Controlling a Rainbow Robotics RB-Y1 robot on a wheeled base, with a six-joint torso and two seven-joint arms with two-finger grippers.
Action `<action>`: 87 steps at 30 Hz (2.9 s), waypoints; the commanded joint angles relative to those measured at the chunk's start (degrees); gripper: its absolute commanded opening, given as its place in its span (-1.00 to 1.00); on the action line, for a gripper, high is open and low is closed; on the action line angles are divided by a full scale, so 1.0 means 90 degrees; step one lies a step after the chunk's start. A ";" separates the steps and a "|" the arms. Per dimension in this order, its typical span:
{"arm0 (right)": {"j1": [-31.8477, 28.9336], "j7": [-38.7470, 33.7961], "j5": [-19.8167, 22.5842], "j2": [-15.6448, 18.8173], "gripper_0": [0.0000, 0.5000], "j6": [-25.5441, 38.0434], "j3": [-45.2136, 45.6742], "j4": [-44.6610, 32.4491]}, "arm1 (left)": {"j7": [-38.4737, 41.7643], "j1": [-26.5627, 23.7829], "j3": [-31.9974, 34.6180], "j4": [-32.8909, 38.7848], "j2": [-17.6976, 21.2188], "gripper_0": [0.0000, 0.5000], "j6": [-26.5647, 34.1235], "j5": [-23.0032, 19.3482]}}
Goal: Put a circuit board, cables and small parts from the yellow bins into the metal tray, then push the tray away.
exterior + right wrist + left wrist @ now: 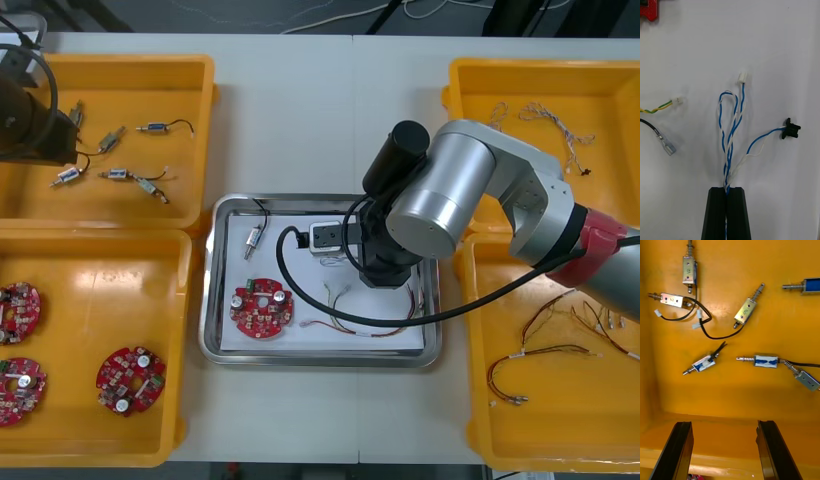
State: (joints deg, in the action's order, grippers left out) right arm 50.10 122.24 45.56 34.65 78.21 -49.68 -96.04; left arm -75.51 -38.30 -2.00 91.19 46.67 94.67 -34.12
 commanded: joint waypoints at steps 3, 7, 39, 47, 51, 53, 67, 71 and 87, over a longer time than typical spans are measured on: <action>0.0254 0.0041 -0.0053 -0.0090 0.62 -0.0048 -0.0007 -0.0052 | -0.1473 0.0057 0.0193 -0.0278 0.0586 1.00 -0.0383 -0.0243; 0.0264 0.0041 0.0074 -0.0041 1.00 -0.0038 0.0110 -0.0052 | -0.2626 0.0037 0.0212 -0.0522 0.0596 1.00 -0.0578 -0.0106; 0.0264 -0.0096 0.0699 0.0310 1.00 0.0704 0.1321 -0.0540 | -0.4823 0.0174 -0.0051 -0.1548 0.0049 1.00 -0.2209 -0.0116; 0.0254 -0.1190 0.0836 0.0320 1.00 0.1866 0.2161 -0.0960 | -0.5116 0.0272 -0.0051 -0.1548 -0.0224 1.00 -0.2316 -0.0125; 0.0254 -0.1727 0.0875 0.0349 1.00 0.2345 0.2542 -0.1136 | -0.5292 0.0360 -0.0051 -0.1548 -0.0293 1.00 -0.2473 -0.0145; 0.0254 -0.2098 0.0895 0.0398 1.00 0.2618 0.2737 -0.1253 | -0.5360 0.0369 -0.0051 -0.1548 -0.0342 1.00 -0.2492 -0.0135; -0.0049 -0.4315 0.1031 0.0935 1.00 0.3351 0.3489 -0.1917 | -0.5673 0.0447 -0.0051 -0.1597 -0.0390 1.00 -0.2590 0.0011; -0.0322 -0.4891 0.0904 0.1150 1.00 0.3458 0.3743 -0.2298 | -0.5946 0.0438 -0.0032 -0.1909 -0.0390 1.00 -0.2990 0.0031; -0.1680 -0.5946 0.0875 0.1629 1.00 0.3532 0.5081 -0.3392 | -0.6141 0.0418 -0.0022 -0.2134 -0.0527 1.00 -0.3185 0.0031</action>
State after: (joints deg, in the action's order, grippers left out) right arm 38.14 71.04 53.79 46.62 109.77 -8.15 -124.12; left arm -123.52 -35.02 -2.09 71.51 42.96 66.69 -34.41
